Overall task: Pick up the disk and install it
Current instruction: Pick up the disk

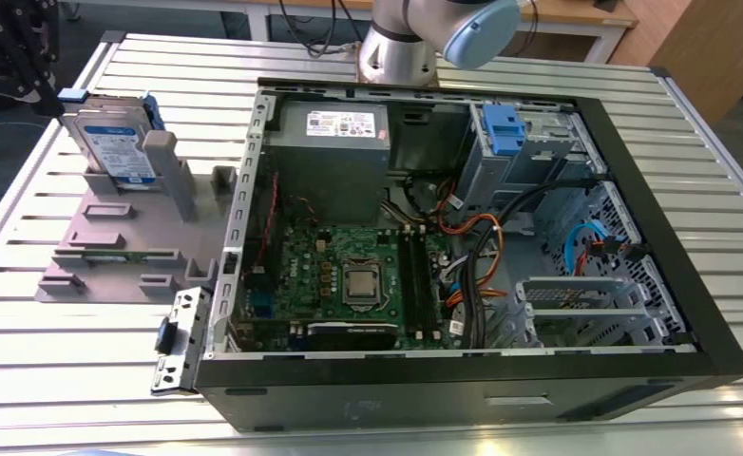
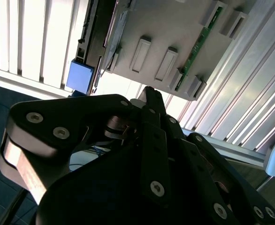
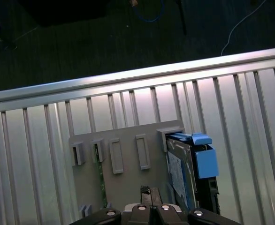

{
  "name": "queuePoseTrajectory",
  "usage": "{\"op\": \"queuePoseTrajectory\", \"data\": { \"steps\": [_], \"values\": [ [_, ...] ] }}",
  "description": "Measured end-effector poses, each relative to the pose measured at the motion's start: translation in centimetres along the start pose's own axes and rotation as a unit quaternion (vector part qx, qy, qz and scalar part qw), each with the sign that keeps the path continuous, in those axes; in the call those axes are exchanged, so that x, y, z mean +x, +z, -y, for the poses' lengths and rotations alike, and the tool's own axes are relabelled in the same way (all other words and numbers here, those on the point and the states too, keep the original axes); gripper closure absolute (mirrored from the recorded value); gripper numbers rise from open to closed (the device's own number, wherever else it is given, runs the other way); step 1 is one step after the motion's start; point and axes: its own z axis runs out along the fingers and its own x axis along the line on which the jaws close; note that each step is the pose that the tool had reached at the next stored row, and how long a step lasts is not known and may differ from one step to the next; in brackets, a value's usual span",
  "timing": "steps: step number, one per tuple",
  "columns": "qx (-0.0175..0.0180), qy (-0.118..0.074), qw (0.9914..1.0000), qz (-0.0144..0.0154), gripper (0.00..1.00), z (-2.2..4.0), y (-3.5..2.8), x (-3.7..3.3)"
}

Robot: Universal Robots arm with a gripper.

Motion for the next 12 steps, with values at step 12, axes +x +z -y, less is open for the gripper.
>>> {"op": "queuePoseTrajectory", "data": {
  "steps": [12],
  "values": [
    [-0.0001, -0.004, 0.99999, -0.0001, 0.89, 0.0, 0.0, 0.0]
  ]
}}
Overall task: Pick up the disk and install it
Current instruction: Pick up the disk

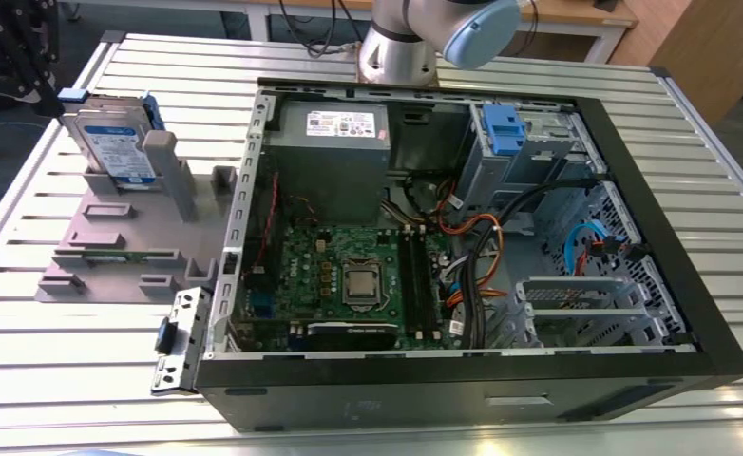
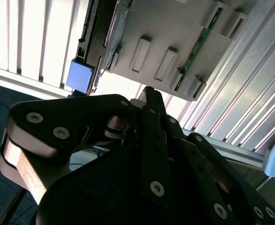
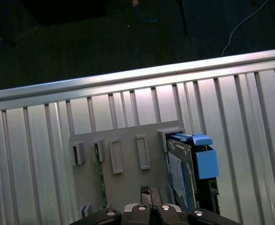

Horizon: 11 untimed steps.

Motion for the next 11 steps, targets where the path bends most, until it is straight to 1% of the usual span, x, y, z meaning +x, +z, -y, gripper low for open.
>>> {"op": "queuePoseTrajectory", "data": {
  "steps": [11],
  "values": [
    [-0.0001, -0.004, 0.99999, -0.0001, 0.89, 0.0, 0.0, 0.0]
  ]
}}
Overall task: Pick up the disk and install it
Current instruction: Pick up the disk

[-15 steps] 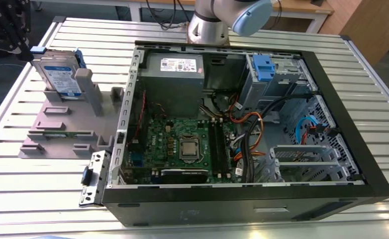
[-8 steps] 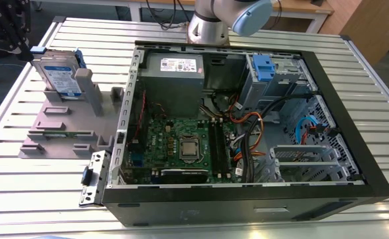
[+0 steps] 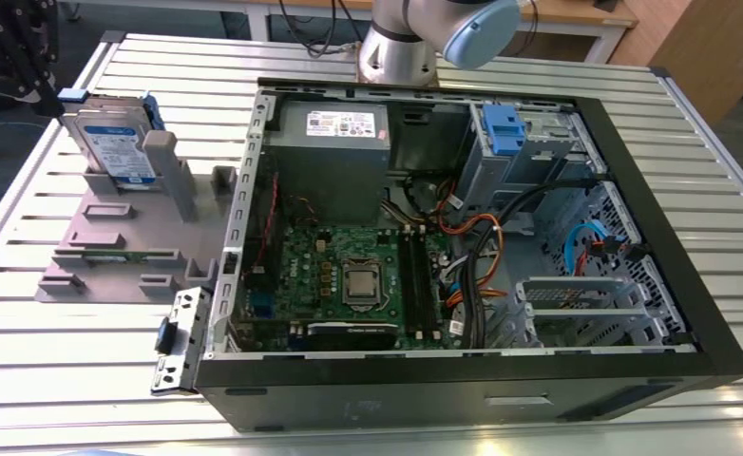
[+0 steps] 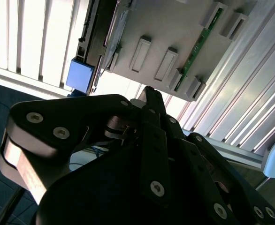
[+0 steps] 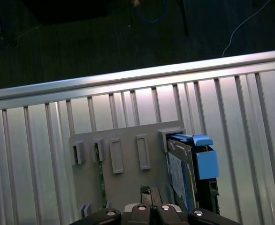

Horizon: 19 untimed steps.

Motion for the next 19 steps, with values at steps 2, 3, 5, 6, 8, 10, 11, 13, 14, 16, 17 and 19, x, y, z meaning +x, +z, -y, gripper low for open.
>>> {"op": "queuePoseTrajectory", "data": {
  "steps": [2, 3, 5, 6, 8, 10, 11, 13, 14, 16, 17, 19],
  "values": [
    [0.0, -0.001, 1.0, 0.0, 0.89, 0.0, 0.0, 0.0],
    [0.0, -0.001, 1.0, 0.0, 0.89, 0.0, 0.0, 0.0],
    [0.0, -0.002, 1.0, 0.0, 0.89, -0.01, 0.0, -0.01],
    [0.0, -0.002, 1.0, -0.0001, 0.89, -0.01, 0.0, -0.01],
    [-0.0001, -0.003, 1.0, -0.0001, 0.89, -0.01, 0.0, -0.01],
    [-0.0001, -0.003, 0.99999, -0.0001, 0.89, 0.0, 0.0, 0.0],
    [-0.0001, -0.004, 0.99999, -0.0001, 0.89, 0.0, 0.0, 0.0],
    [-0.0001, -0.004, 0.99999, -0.0002, 0.89, 0.0, 0.0, 0.0],
    [-0.0001, -0.005, 0.99999, -0.0002, 0.89, 0.0, 0.0, 0.0],
    [-0.0001, -0.005, 0.99999, -0.0002, 0.89, 0.0, 0.0, 0.0],
    [-0.0001, -0.006, 0.99998, -0.0002, 0.89, 0.0, 0.01, 0.0],
    [-0.0001, -0.006, 0.99998, -0.0002, 0.89, 0.0, 0.0, 0.0]
  ]
}}
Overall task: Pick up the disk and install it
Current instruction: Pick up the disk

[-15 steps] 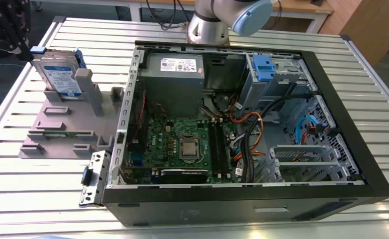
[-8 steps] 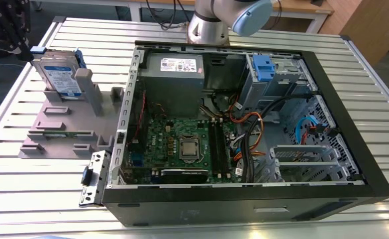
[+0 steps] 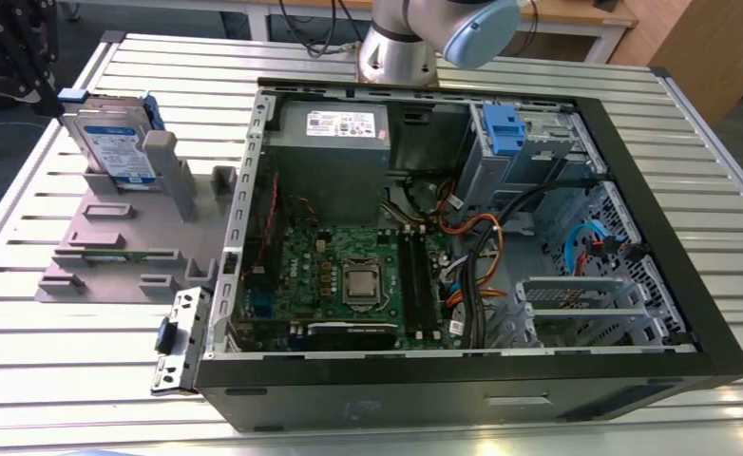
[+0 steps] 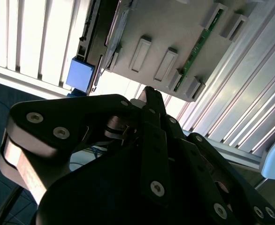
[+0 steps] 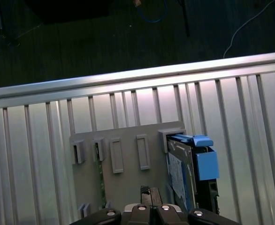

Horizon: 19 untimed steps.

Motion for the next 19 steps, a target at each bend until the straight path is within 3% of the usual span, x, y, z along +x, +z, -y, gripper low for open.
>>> {"op": "queuePoseTrajectory", "data": {
  "steps": [15, 17, 19],
  "values": [
    [0.0, -0.001, 1.0, 0.0, 0.89, 0.0, 0.0, 0.0],
    [0.0, -0.001, 1.0, 0.0, 0.83, 0.0, 0.0, 0.0],
    [0.0, -0.001, 1.0, -0.0001, 0.71, 0.0, 0.0, 0.0]
  ]
}}
